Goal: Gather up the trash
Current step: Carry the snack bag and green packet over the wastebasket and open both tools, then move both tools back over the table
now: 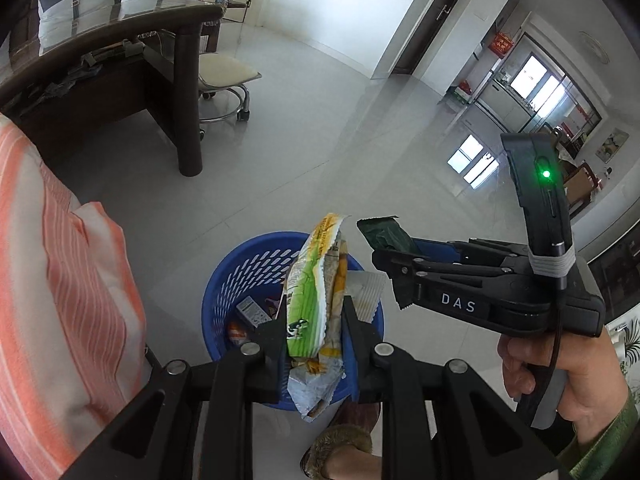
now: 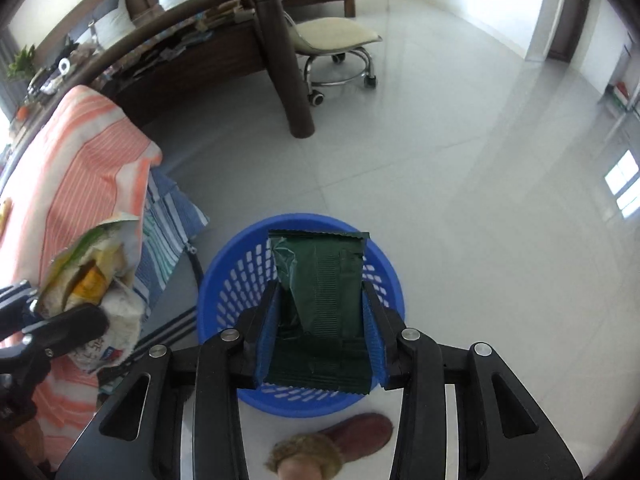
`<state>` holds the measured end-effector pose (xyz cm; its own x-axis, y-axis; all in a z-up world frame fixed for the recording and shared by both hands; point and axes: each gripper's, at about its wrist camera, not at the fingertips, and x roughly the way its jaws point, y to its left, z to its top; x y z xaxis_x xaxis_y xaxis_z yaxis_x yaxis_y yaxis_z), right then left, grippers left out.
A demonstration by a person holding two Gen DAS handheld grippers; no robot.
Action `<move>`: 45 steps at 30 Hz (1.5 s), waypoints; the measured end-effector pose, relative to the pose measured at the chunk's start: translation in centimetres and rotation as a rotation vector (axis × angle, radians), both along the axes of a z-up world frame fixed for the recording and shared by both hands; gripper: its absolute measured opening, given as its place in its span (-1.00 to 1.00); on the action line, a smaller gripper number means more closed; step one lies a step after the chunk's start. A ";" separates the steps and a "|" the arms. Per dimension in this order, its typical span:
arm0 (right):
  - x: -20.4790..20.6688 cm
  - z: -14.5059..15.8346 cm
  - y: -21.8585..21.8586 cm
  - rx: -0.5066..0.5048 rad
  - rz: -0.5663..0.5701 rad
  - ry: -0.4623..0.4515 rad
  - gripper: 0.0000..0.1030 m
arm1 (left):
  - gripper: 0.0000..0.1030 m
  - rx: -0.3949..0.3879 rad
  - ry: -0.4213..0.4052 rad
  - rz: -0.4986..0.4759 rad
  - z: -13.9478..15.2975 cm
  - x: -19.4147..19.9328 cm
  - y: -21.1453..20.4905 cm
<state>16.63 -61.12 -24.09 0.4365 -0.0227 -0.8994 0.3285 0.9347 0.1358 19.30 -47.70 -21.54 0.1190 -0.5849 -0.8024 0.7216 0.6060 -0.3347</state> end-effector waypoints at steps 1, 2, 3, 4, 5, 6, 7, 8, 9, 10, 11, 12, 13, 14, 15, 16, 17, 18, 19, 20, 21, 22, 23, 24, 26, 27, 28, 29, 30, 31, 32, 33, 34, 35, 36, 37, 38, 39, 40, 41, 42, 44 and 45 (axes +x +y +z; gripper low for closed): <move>-0.2 -0.1 -0.2 0.014 -0.006 -0.002 -0.22 | -0.54 0.006 0.003 -0.008 -0.4 0.1 -0.5; -0.3 -0.3 -0.4 0.025 -0.009 -0.001 -0.22 | -0.47 0.011 0.011 -0.015 -0.8 0.2 -0.9; -0.3 -0.4 -0.6 0.033 -0.012 0.001 -0.17 | -0.36 0.015 0.019 -0.016 -1.2 0.4 -1.0; -0.3 -0.5 -0.7 0.038 -0.015 0.004 -0.15 | -0.08 0.017 0.023 -0.009 -1.6 0.6 -1.3; -1.0 -0.7 -1.2 0.047 -0.015 0.004 -0.02 | 0.08 0.013 0.019 0.001 -1.7 0.7 -1.2; -1.1 -0.7 -1.4 0.056 -0.015 0.005 0.15 | 0.08 0.005 0.011 0.011 -1.7 0.9 -1.1; -1.0 -0.7 -1.4 0.060 -0.017 0.000 0.17 | 0.08 0.001 0.009 0.019 -1.6 1.0 -0.8; -1.1 -0.6 -1.5 0.060 -0.021 -0.006 0.17 | 0.08 -0.004 0.009 0.027 -1.3 1.0 -0.4; -1.2 -0.3 -1.6 0.055 -0.025 -0.013 0.18 | 0.08 -0.013 0.003 0.035 -0.9 1.0 0.1; -1.3 0.0 -1.6 0.044 -0.030 -0.022 0.20 | 0.08 -0.024 -0.010 0.043 -0.2 0.9 0.7; -1.4 0.4 -1.5 0.028 -0.035 -0.034 0.23 | 0.08 -0.039 -0.028 0.047 0.7 0.7 1.4; -1.5 1.0 -1.5 0.009 -0.037 -0.052 0.26 | 0.08 -0.055 -0.051 0.051 1.6 0.4 2.0; -1.6 1.8 -1.2 -0.014 -0.039 -0.074 0.27 | 0.08 -0.070 -0.075 0.054 2.8 0.2 2.8; -1.7 2.7 -1.0 -0.041 -0.041 -0.104 0.34 | 0.08 -0.083 -0.100 0.057 4.0 -0.2 3.7; -1.9 3.7 -0.6 -0.071 -0.044 -0.138 0.45 | 0.08 -0.096 -0.128 0.061 5.2 -0.5 4.6; -2.1 4.8 0.0 -0.108 -0.049 -0.178 0.51 | 0.08 -0.110 -0.156 0.067 6.4 -0.8 5.8; -2.4 6.0 0.6 -0.152 -0.055 -0.224 0.63 | 0.16 -0.124 -0.180 0.073 7.5 -1.2 7.1; -2.8 7.2 1.3 -0.196 -0.060 -0.273 0.74 | 0.23 -0.133 -0.202 0.083 8.4 -1.5 8.5; -3.1 8.4 2.2 -0.236 -0.063 -0.319 0.78 | 0.34 -0.136 -0.225 0.101 9.1 -1.9 10.1; -3.4 9.3 3.1 -0.270 -0.064 -0.362 0.85 | 0.37 -0.133 -0.244 0.120 9.5 -2.2 11.6; -3.6 10.2 4.0 -0.299 -0.065 -0.401 0.90 | 0.37 -0.122 -0.256 0.135 9.7 -2.4 13.2; -3.9 10.9 5.1 -0.322 -0.061 -0.435 0.92 | 0.37 -0.101 -0.261 0.147 9.5 -2.7 14.8; -3.9 11.4 6.2 -0.341 -0.047 -0.463 0.92 | 0.37 -0.076 -0.269 0.161 9.2 -2.9 16.5; -3.8 11.8 7.3 -0.358 -0.029 -0.485 0.92 | 0.37 -0.047 -0.281 0.179 8.8 -3.1 18.3; -3.3 12.3 9.9 -0.392 0.024 -0.516 0.92 | 0.37 0.016 -0.301 0.226 7.7 -3.5 22.1; -3.0 12.3 11.3 -0.409 0.057 -0.526 0.92 | 0.37 0.043 -0.305 0.254 7.1 -3.6 24.2; -2.7 12.3 12.9 -0.426 0.094 -0.533 0.92 | 0.37 0.065 -0.305 0.284 6.7 -3.7 26.2; -2.4 12.1 14.5 -0.437 0.133 -0.538 0.92 | 0.37 0.083 -0.305 0.314 6.2 -3.7 28.3; -2.2 11.9 16.3 -0.437 0.173 -0.539 0.92 | 0.37 0.097 -0.311 0.343 6.0 -4.0 30.5; -2.1 11.6 18.2 -0.424 0.216 -0.535 0.92 | 0.37 0.111 -0.320 0.371 5.8 -4.0 32.5; -2.1 11.3 20.0 -0.393 0.259 -0.528 0.92 | 0.37 0.126 -0.328 0.398 5.6 -4.0 34.4; -2.1 11.0 21.9 -0.351 0.303 -0.522 0.92 | 0.37 0.137 -0.328 0.422 5.5 -4.0 36.3; -2.2 10.8 23.9 -0.304 0.348 -0.515 0.92 | 0.37 0.142 -0.321 0.445 5.3 -3.8 38.1; -2.1 10.5 25.7 -0.255 0.392 -0.504 0.92 | 0.37 0.146 -0.311 0.470 5.1 -3.5 40.0; -2.0 10.3 27.7 -0.211 0.438 -0.491 0.92 | 0.37 0.151 -0.304 0.495 5.0 -3.3 41.7; -1.8 10.0 29.7 -0.172 0.486 -0.477 0.92 | 0.37 0.153 -0.297 0.517 4.8 -3.0 43.3; -1.6 9.4 31.6 -0.143 0.528 -0.461 0.92 | 0.37 0.157 -0.289 0.537 4.9 -2.8 44.8; -1.3 9.0 33.6 -0.123 0.566 -0.445 0.92 | 0.37 0.159 -0.280 0.556 4.8 -2.7 46.1; -1.0 8.6 35.3 -0.113 0.600 -0.426 0.92 | 0.37 0.156 -0.269 0.570 4.6 -2.5 47.2; -0.8 7.9 37.0 -0.112 0.628 -0.408 0.92 | 0.37 0.149 -0.258 0.582 4.5 -2.6 48.4; -0.5 7.4 38.5 -0.118 0.651 -0.394 0.92 | 0.37 0.142 -0.246 0.593 4.3 -2.4 49.4; 0.1 6.1 41.0 -0.130 0.685 -0.359 0.92 | 0.37 0.131 -0.224 0.610 3.9 -2.0 50.9; 0.4 5.5 41.6 -0.129 0.690 -0.338 0.91 | 0.37 0.123 -0.214 0.616 3.7 -1.9 51.5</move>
<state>17.06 -19.47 -18.57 0.6401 0.2583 -0.7236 -0.3733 0.9277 0.0010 17.43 3.84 -17.83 0.5663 -0.2645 -0.7806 0.2739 0.9537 -0.1245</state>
